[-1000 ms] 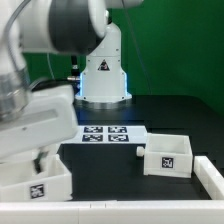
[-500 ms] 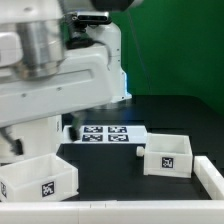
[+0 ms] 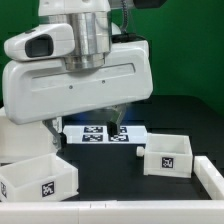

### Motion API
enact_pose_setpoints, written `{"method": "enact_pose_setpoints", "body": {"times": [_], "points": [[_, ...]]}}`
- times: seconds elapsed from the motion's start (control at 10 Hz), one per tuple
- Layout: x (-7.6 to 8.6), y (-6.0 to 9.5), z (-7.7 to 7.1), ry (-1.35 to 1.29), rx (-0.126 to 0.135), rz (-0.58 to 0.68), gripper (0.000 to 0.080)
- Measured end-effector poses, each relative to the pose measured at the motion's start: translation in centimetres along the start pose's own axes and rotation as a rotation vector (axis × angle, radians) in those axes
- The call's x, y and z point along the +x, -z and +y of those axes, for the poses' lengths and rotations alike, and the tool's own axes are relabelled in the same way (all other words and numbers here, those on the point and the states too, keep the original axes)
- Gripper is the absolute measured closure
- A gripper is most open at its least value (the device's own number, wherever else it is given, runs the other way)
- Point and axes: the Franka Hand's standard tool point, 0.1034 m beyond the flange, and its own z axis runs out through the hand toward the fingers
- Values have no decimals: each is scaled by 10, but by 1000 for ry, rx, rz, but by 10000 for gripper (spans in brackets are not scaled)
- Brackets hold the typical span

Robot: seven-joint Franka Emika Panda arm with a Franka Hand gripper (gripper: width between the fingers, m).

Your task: Assemble drawer

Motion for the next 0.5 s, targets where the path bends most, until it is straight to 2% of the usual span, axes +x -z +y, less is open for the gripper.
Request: {"method": "enact_pose_setpoints", "body": {"times": [0.1,0.2,0.3,0.4,0.5], "points": [[1,0,-1,4,-5,4,150],[2,0,-9,29,-46,44,150],[-5,1,-34,-47,-52,62,150],[-15,0,-72,-105,-46,67,150],[-19,-5,-102,-111,-65,90,150]]}}
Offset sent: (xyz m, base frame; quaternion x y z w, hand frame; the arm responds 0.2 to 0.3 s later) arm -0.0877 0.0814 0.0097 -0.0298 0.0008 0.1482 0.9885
